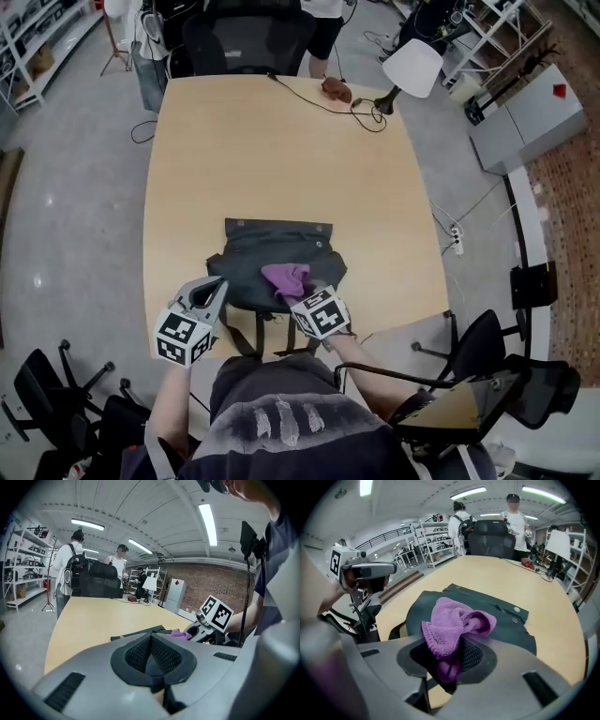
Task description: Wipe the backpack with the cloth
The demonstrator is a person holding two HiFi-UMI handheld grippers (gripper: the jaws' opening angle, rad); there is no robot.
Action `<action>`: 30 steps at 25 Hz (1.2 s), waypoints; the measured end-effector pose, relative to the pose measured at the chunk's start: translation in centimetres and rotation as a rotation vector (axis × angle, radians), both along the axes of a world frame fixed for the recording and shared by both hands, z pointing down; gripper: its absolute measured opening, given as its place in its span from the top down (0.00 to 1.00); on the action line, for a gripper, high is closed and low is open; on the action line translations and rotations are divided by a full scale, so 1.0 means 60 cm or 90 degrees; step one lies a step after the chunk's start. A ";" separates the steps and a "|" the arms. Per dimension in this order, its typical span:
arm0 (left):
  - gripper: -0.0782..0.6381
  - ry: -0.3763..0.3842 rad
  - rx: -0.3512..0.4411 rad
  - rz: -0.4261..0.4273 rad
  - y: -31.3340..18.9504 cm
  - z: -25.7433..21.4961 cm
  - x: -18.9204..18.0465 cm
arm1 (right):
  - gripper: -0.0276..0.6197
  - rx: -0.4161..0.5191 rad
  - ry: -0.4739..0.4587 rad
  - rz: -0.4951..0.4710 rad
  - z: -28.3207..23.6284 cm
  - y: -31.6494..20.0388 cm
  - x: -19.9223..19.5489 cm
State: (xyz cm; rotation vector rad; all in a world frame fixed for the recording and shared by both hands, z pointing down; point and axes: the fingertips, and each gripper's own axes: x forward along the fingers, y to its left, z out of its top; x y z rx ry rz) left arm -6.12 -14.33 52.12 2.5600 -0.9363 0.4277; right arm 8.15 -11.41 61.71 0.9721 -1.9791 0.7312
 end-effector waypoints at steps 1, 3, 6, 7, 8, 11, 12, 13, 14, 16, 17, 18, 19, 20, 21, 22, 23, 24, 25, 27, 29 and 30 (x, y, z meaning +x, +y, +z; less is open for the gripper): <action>0.88 0.006 0.000 0.004 -0.005 0.000 -0.009 | 0.79 -0.009 -0.007 -0.010 0.002 0.003 -0.021; 0.88 0.016 -0.001 0.004 -0.016 0.001 -0.029 | 0.79 -0.031 -0.028 -0.026 0.007 0.009 -0.064; 0.88 0.026 -0.003 -0.004 -0.026 0.003 -0.053 | 0.79 -0.053 -0.044 -0.071 0.008 0.024 -0.129; 0.88 0.027 -0.001 -0.003 -0.029 0.002 -0.059 | 0.79 -0.057 -0.050 -0.089 0.007 0.028 -0.152; 0.88 0.025 0.001 -0.002 -0.032 0.001 -0.066 | 0.79 -0.060 -0.057 -0.107 0.005 0.031 -0.175; 0.88 0.022 0.003 -0.011 -0.036 0.000 -0.084 | 0.79 -0.094 -0.105 -0.150 0.001 0.049 -0.238; 0.88 0.021 0.005 -0.016 -0.037 0.000 -0.088 | 0.79 -0.119 -0.137 -0.163 -0.001 0.060 -0.258; 0.88 0.018 0.007 -0.022 -0.037 -0.001 -0.093 | 0.79 -0.141 -0.170 -0.175 -0.002 0.072 -0.277; 0.88 0.015 0.007 -0.031 -0.037 -0.001 -0.101 | 0.79 -0.156 -0.197 -0.185 -0.004 0.083 -0.292; 0.88 0.009 0.008 -0.059 -0.036 -0.005 -0.122 | 0.79 -0.168 -0.243 -0.198 -0.015 0.092 -0.310; 0.88 0.007 0.008 -0.076 -0.036 -0.009 -0.134 | 0.79 -0.175 -0.276 -0.196 -0.027 0.091 -0.312; 0.88 0.004 0.009 -0.095 -0.035 -0.012 -0.145 | 0.79 -0.185 -0.318 -0.187 -0.044 0.086 -0.311; 0.88 0.001 0.008 -0.112 -0.033 -0.014 -0.155 | 0.79 -0.199 -0.367 -0.169 -0.064 0.080 -0.305; 0.88 -0.002 0.004 -0.129 -0.029 -0.012 -0.163 | 0.79 -0.215 -0.418 -0.143 -0.083 0.072 -0.294; 0.88 -0.003 -0.002 -0.143 -0.023 -0.009 -0.167 | 0.79 -0.232 -0.467 -0.109 -0.100 0.063 -0.280; 0.88 -0.001 -0.004 -0.152 -0.019 -0.008 -0.166 | 0.79 -0.247 -0.510 -0.072 -0.112 0.050 -0.263; 0.88 0.003 0.002 -0.154 -0.023 -0.011 -0.160 | 0.79 -0.251 -0.540 -0.039 -0.120 0.027 -0.248; 0.88 0.005 0.017 -0.150 -0.035 -0.021 -0.154 | 0.79 -0.241 -0.554 -0.018 -0.124 -0.004 -0.239; 0.88 0.002 0.031 -0.144 -0.049 -0.032 -0.151 | 0.79 -0.224 -0.552 -0.009 -0.123 -0.037 -0.241; 0.88 -0.025 0.023 -0.142 -0.051 -0.024 -0.164 | 0.79 -0.209 -0.515 -0.007 -0.095 -0.074 -0.270; 0.88 -0.046 -0.009 -0.149 -0.037 0.002 -0.171 | 0.79 -0.206 -0.424 -0.014 -0.045 -0.085 -0.284; 0.88 -0.047 -0.018 -0.149 -0.035 0.011 -0.168 | 0.79 -0.196 -0.365 -0.027 -0.022 -0.092 -0.283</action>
